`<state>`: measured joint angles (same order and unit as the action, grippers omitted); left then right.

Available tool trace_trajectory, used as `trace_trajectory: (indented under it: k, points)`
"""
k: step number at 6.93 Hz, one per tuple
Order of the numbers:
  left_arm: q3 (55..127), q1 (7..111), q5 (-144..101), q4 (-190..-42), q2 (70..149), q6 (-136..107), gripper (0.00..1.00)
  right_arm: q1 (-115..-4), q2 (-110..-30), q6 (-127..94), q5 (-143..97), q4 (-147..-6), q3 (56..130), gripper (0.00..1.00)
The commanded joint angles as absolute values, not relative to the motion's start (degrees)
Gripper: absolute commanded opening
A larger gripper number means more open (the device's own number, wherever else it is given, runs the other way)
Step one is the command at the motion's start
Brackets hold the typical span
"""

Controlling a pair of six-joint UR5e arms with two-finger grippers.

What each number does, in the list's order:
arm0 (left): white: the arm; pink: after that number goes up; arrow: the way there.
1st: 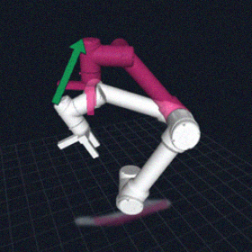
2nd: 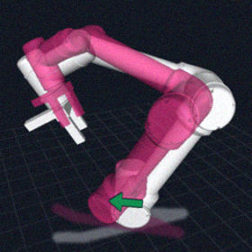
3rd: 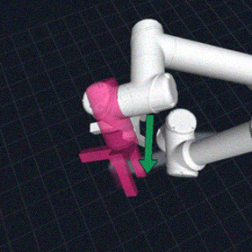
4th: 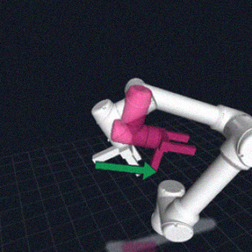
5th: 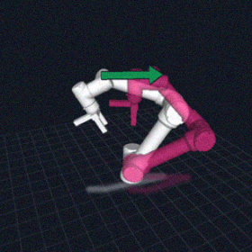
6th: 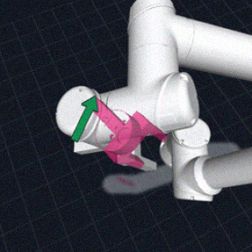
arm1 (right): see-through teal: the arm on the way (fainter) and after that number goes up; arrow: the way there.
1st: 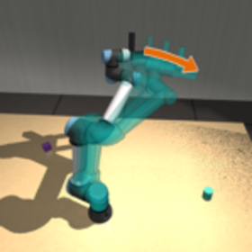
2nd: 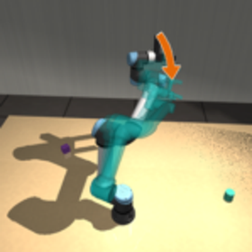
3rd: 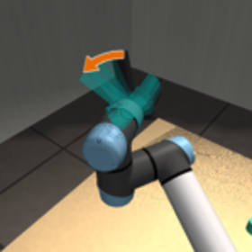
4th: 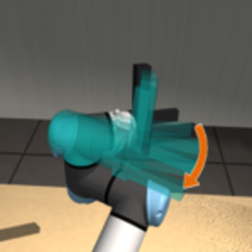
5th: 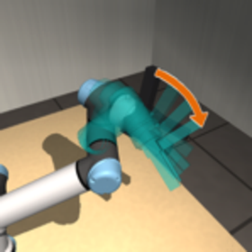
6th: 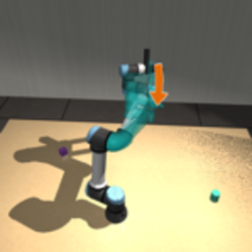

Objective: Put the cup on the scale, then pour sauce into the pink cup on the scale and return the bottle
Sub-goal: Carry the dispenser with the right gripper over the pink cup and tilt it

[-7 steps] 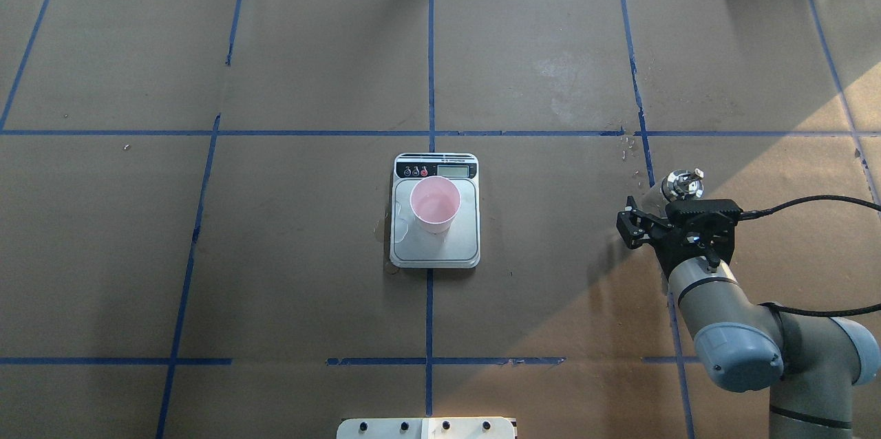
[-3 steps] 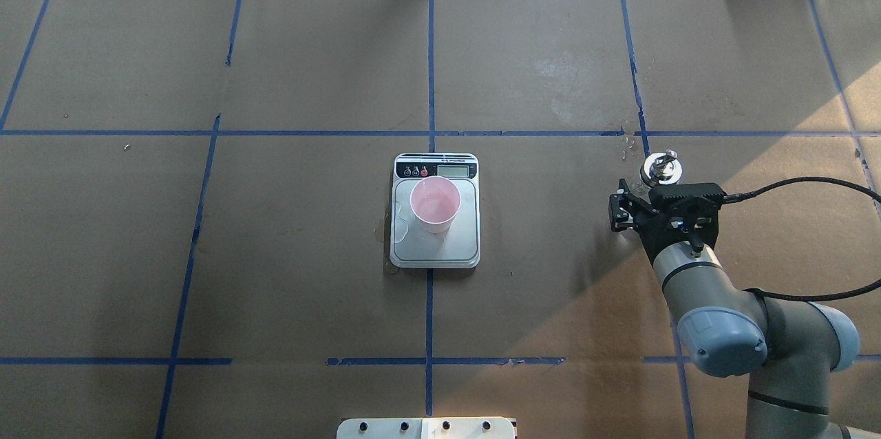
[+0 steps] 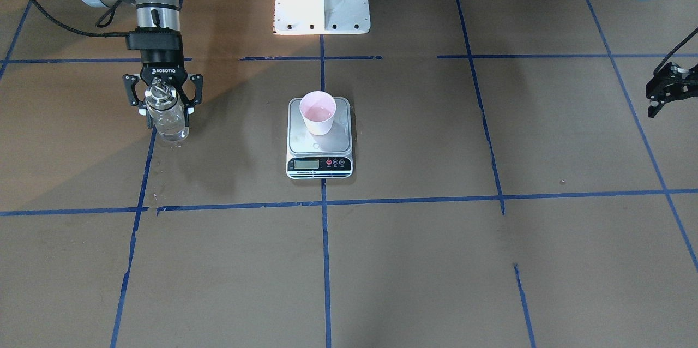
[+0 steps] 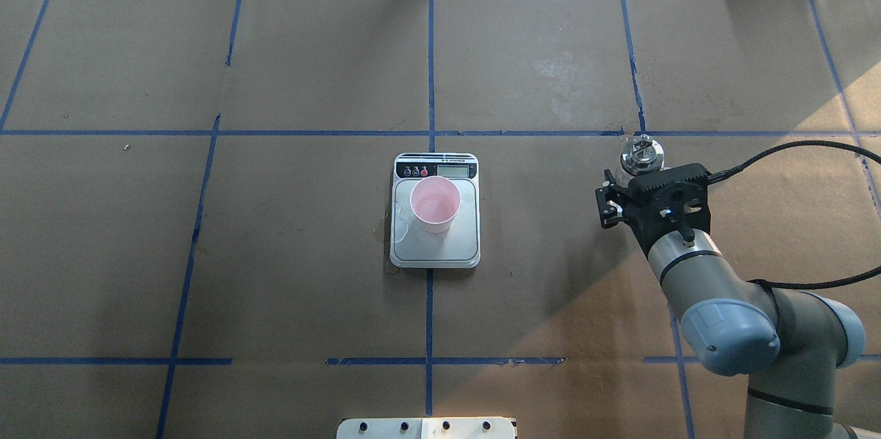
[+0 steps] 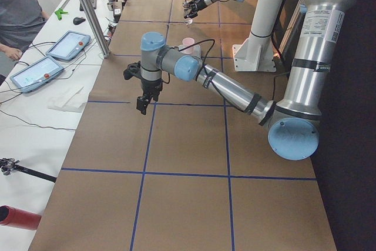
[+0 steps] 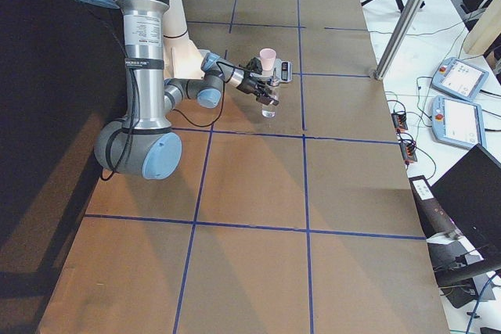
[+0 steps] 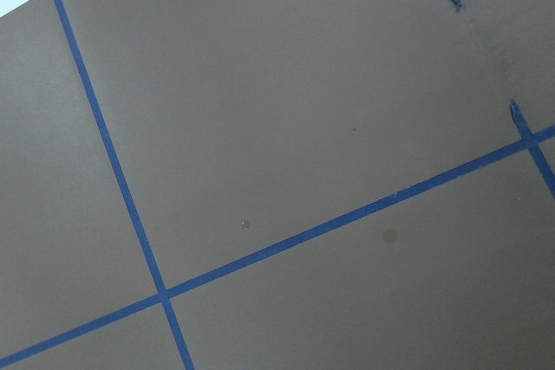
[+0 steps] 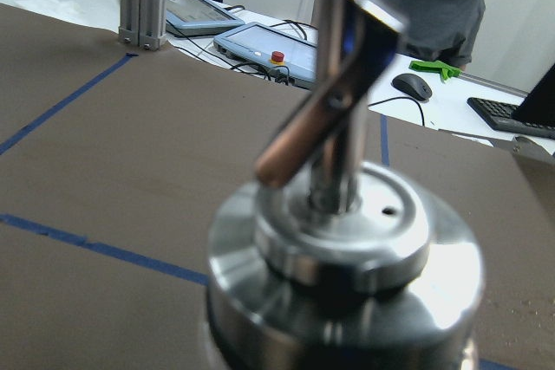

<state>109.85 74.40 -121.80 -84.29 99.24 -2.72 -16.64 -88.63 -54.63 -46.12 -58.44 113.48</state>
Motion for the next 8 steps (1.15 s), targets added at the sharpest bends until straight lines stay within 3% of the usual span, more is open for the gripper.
trace_trajectory:
  k: [1, 4, 6, 8]
  points:
    - [109.34, 75.14, -121.73, -84.29, 99.14, -2.29, 1.00, -16.87, -85.97, -46.33, -45.27, -60.55, 114.61, 0.00]
    - [106.79, 77.95, -121.73, -84.37, 99.14, 2.19, 1.00, -15.83, -80.79, -28.49, -35.27, -67.53, 114.35, 0.00]
    - [105.91, 78.22, -121.73, -84.46, 99.14, 2.37, 1.00, -12.40, -68.27, -24.63, -26.41, -91.98, 112.25, 0.00]
    - [105.47, 78.31, -121.73, -84.46, 99.05, 2.37, 1.00, -10.55, -66.97, -19.65, -22.00, -103.05, 112.24, 0.00]
